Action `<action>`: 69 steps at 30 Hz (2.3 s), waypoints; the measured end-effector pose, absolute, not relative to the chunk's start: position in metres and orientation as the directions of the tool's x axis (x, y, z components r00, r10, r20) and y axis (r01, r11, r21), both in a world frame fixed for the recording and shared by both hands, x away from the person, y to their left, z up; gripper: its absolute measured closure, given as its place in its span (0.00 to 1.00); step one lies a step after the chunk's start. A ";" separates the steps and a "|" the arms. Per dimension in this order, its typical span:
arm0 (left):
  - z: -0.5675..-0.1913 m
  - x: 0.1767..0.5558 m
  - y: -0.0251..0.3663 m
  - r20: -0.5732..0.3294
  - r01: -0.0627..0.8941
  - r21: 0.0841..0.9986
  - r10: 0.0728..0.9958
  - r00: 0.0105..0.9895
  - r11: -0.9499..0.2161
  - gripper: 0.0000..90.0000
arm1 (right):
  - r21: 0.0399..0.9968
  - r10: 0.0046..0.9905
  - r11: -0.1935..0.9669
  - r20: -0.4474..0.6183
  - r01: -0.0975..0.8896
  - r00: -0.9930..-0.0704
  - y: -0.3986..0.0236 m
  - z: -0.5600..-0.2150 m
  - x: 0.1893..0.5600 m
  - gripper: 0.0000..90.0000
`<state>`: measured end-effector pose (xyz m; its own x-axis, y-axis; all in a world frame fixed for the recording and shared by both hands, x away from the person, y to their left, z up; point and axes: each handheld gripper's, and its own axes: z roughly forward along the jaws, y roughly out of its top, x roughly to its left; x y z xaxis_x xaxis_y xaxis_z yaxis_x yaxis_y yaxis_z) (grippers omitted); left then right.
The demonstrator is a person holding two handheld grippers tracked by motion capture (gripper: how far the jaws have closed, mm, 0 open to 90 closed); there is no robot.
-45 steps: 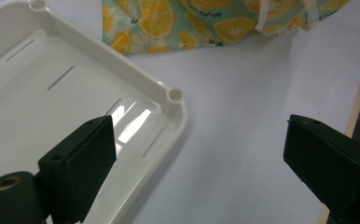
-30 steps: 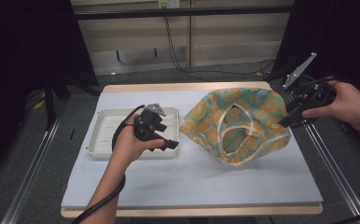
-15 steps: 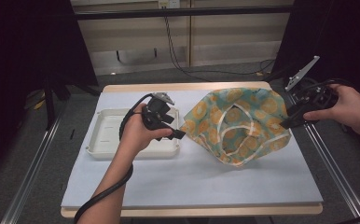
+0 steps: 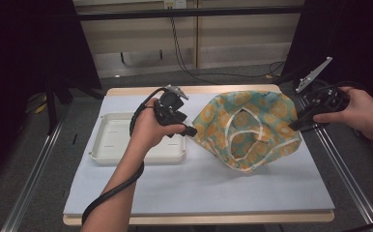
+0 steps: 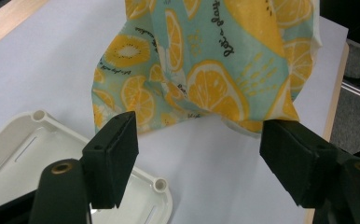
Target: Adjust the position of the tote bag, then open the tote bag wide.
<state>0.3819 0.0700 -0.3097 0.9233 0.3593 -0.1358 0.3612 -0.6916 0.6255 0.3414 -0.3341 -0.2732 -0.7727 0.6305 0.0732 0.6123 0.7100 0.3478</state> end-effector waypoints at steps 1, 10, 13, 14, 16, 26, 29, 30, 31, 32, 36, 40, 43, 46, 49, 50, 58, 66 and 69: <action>-0.309 0.382 0.070 -0.134 0.361 0.624 0.360 0.923 -0.693 0.31 | 0.343 0.623 0.719 0.067 0.604 -0.779 -0.335 -0.274 0.342 0.67; -0.306 0.382 0.073 -0.116 0.360 0.600 0.367 0.923 -0.715 0.27 | 0.335 0.633 0.710 0.081 0.619 -0.770 -0.333 -0.275 0.342 0.79; -0.305 0.381 0.074 -0.113 0.348 0.606 0.355 0.928 -0.716 0.27 | 0.345 0.641 0.701 0.078 0.624 -0.764 -0.334 -0.273 0.341 0.84; -0.304 0.380 0.073 -0.114 0.350 0.607 0.358 0.927 -0.713 0.27 | 0.346 0.636 0.706 0.074 0.618 -0.768 -0.335 -0.273 0.341 0.85; -0.304 0.380 0.071 -0.119 0.360 0.613 0.368 0.922 -0.703 0.27 | 0.347 0.639 0.703 0.075 0.621 -0.765 -0.334 -0.273 0.341 0.86; -0.293 0.381 0.073 -0.088 0.321 0.599 0.337 0.937 -0.734 0.26 | 0.349 0.631 0.709 0.077 0.613 -0.772 -0.334 -0.273 0.342 0.96; -0.292 0.379 0.073 -0.082 0.315 0.591 0.333 0.939 -0.743 0.25 | 0.349 0.630 0.708 0.079 0.613 -0.773 -0.332 -0.273 0.342 0.99; -0.293 0.377 0.071 -0.098 0.332 0.602 0.346 0.933 -0.726 0.25 | 0.346 0.621 0.719 0.071 0.603 -0.781 -0.333 -0.272 0.343 1.00; -0.292 0.377 0.071 -0.090 0.316 0.599 0.330 0.940 -0.736 0.24 | 0.347 0.624 0.715 0.073 0.607 -0.778 -0.332 -0.272 0.343 1.00; -0.292 0.377 0.070 -0.093 0.320 0.603 0.333 0.938 -0.731 0.24 | 0.349 0.630 0.709 0.077 0.613 -0.772 -0.332 -0.272 0.343 1.00; -0.293 0.377 0.062 -0.097 0.330 0.621 0.347 0.933 -0.712 0.24 | 0.347 0.626 0.713 0.074 0.609 -0.776 -0.330 -0.273 0.343 1.00; -0.291 0.378 0.053 -0.069 0.305 0.613 0.335 0.940 -0.729 0.27 | 0.350 0.634 0.706 0.077 0.616 -0.770 -0.330 -0.272 0.343 1.00; -0.288 0.381 0.048 -0.077 0.307 0.596 0.328 0.942 -0.742 0.37 | 0.344 0.620 0.720 0.072 0.603 -0.781 -0.330 -0.271 0.344 1.00; -0.287 0.383 0.041 -0.093 0.312 0.587 0.320 0.943 -0.747 0.42 | 0.344 0.620 0.720 0.070 0.603 -0.781 -0.328 -0.269 0.345 1.00; -0.287 0.386 0.037 -0.108 0.318 0.574 0.315 0.943 -0.755 0.53 | 0.350 0.627 0.711 0.078 0.611 -0.775 -0.327 -0.269 0.346 1.00; -0.287 0.387 0.035 -0.108 0.316 0.567 0.311 0.944 -0.761 0.58 | 0.347 0.623 0.716 0.074 0.606 -0.779 -0.327 -0.269 0.347 1.00; -0.283 0.392 0.034 -0.119 0.324 0.585 0.316 0.941 -0.744 0.96 | 0.353 0.623 0.714 0.075 0.605 -0.779 -0.327 -0.267 0.351 1.00; -0.270 0.398 0.037 -0.135 0.348 0.588 0.336 0.932 -0.730 0.97 | 0.370 0.652 0.689 0.057 0.623 -0.756 -0.332 -0.246 0.359 1.00; -0.266 0.402 0.041 -0.137 0.355 0.605 0.347 0.928 -0.713 0.97 | 0.386 0.655 0.684 0.049 0.619 -0.754 -0.333 -0.238 0.361 1.00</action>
